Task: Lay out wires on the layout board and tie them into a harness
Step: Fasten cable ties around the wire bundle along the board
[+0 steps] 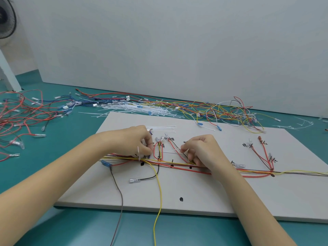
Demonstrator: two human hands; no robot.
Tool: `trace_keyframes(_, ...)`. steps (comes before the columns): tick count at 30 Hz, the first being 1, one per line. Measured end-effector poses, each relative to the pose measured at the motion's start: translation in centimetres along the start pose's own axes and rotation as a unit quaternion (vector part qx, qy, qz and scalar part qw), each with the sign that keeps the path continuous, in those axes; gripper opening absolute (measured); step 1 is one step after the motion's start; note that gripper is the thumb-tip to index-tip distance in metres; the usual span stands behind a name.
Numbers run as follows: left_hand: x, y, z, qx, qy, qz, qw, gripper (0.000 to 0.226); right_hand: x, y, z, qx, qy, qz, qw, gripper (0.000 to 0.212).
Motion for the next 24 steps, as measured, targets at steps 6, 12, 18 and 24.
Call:
trace_keyframes(6, 0.1, -0.4, 0.3, 0.079, -0.003, -0.023, 0.997, 0.009, 0.0, 0.0, 0.0, 0.002, -0.009, 0.006, 1.0, 0.016)
trace_keyframes(12, 0.2, -0.5, 0.7, 0.096, 0.02, -0.022, 0.995, 0.009, -0.1, 0.1, 0.0, -0.005, -0.009, 0.011, 1.0, 0.017)
trace_keyframes(18, 0.6, -0.8, 1.0, 0.062, -0.086, -0.007, 0.994, 0.013, 0.0, 0.0, 0.1, -0.008, 0.001, 0.01, 1.0, 0.02)
trace_keyframes(24, 1.2, -0.5, 0.6, -0.014, -0.13, -0.013, 0.991, 0.021, 0.1, -0.1, 0.2, -0.009, 0.011, 0.003, 1.0, 0.021)
Point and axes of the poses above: each hand's wrist, its own y-axis away from the middle knuckle, its own z-axis out of the palm, x = y × z, the point moved 3 cm from there along -y, towards the middle knuckle, and after that the axes turned 15 degrees about -y, right-handed, at the moved point
